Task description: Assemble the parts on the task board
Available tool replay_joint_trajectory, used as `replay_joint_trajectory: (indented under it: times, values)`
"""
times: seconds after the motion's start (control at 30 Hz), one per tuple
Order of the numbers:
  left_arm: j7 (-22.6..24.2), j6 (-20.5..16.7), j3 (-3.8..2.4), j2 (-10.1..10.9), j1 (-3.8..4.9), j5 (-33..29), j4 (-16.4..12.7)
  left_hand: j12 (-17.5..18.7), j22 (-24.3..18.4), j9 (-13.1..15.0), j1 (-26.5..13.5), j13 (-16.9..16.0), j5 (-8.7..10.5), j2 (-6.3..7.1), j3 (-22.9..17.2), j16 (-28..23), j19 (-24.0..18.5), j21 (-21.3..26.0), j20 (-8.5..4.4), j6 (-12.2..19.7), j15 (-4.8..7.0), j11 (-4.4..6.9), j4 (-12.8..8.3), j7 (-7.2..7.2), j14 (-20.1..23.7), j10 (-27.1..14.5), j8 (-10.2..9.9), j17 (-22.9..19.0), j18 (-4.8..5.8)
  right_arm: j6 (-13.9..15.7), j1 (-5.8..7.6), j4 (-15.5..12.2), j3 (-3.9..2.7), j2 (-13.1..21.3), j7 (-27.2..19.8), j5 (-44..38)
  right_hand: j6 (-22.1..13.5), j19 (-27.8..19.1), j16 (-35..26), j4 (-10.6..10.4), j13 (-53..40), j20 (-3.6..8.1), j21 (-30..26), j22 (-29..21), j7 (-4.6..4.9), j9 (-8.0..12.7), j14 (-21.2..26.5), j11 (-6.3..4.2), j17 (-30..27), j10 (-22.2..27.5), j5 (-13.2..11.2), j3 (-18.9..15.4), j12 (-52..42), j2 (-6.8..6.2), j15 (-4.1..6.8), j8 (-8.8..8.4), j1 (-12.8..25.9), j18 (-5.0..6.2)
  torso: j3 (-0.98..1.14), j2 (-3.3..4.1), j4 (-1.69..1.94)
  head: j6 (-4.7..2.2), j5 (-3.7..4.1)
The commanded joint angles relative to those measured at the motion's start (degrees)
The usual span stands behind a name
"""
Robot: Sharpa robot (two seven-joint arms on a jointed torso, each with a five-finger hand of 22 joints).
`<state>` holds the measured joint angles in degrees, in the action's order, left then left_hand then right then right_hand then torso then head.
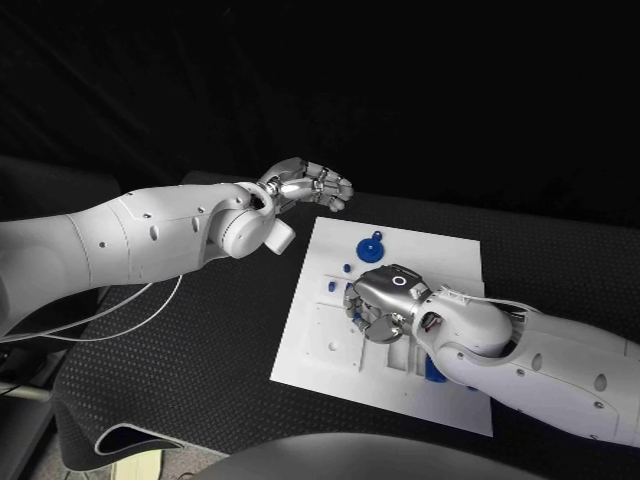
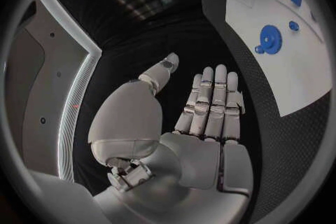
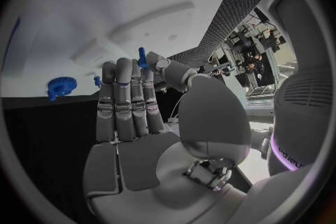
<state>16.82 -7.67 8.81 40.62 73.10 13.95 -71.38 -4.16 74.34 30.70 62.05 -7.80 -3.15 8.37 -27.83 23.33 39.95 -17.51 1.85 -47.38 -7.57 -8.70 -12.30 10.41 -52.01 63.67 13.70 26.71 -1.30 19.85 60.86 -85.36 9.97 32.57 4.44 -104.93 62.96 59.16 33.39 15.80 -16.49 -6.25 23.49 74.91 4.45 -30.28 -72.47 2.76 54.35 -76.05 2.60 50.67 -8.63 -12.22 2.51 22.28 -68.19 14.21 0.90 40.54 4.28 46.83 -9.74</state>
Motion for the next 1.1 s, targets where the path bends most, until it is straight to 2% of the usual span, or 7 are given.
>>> replay_joint_trajectory:
  times: [0.03, 0.2, 0.67, 1.1]
  values:
    - [0.7, 0.2, -0.04, -0.1, 0.05, -0.4, -0.2, -0.1, 0.1, -0.1, 0.5, 0.1, -0.17, -0.19, 0.0, 0.2, 0.4, 0.3, -0.07, 0.0, 0.11, 0.05, 0.2, 0.12, -0.4, 0.4, 0.3, 0.1, -0.78, -1.0, -0.22, 0.1, 0.16, -0.1, -0.7, -0.6, 0.1, 0.4, 0.0, 0.2, -1.9, -0.03, 0.2, 1.2, 0.08, -0.1, 0.0, 0.04, 0.1, -0.3, 0.4, 0.2, -0.2, 0.36, 0.24, 0.0, 0.0, 0.79, 0.01, 0.0, 0.05, 0.22, -0.15]
    - [0.6, 0.2, -0.04, -0.2, 0.07, -0.4, -0.2, -0.1, 0.1, -0.1, 0.5, 0.1, -0.17, -0.19, 0.0, 0.2, 0.4, 0.3, -0.07, 0.0, 0.11, 0.05, 0.2, 0.12, -0.4, 0.4, 0.3, 0.1, -0.77, -1.0, -0.63, 0.2, 0.41, -0.1, -0.8, -0.5, 0.1, 0.4, 0.0, 0.2, -1.9, -0.03, 0.2, 1.2, 0.08, -0.1, -0.1, 0.04, 0.1, -0.3, 0.4, 0.2, -0.1, 0.41, 0.24, -0.01, 0.0, 0.79, -0.09, 0.01, 0.03, 0.14, -0.01]
    - [0.6, 0.3, -0.04, -0.3, 0.07, -0.4, -0.1, -0.1, 0.1, -0.1, 0.5, 0.1, -0.17, -0.19, 0.0, 0.1, 0.4, 0.3, -0.08, 0.0, 0.12, 0.05, 0.2, 0.12, -0.4, 0.4, 0.4, 0.1, -0.76, -1.2, -1.24, 0.6, 0.59, -0.5, -1.0, -0.5, 0.1, 0.4, 0.0, 0.3, -2.0, -0.03, 0.2, 1.2, 0.09, -0.1, -0.1, 0.04, 0.2, -0.3, 0.5, 0.2, -0.1, 0.46, 0.24, -0.04, 0.0, 0.79, -0.01, 0.0, 0.0, 0.43, -0.44]
    - [0.5, 0.4, -0.03, -0.1, 0.06, -0.4, -0.3, -0.1, 0.1, -0.1, 0.5, 0.2, -0.16, -0.17, 0.0, 0.1, 0.4, 0.4, -0.08, 0.0, 0.12, 0.03, 0.3, 0.14, -0.4, 0.4, 0.3, 0.2, -0.74, -1.5, -1.28, 1.1, 0.63, -0.4, -0.6, -0.9, 0.0, 0.4, -0.1, 0.3, -2.1, -0.03, 0.3, 1.2, 0.09, -0.2, -0.1, 0.04, 0.2, -0.2, 0.5, 0.2, -0.1, 0.53, 0.24, -0.07, 0.1, 0.79, 0.0, -0.01, 0.0, 0.63, -0.47]
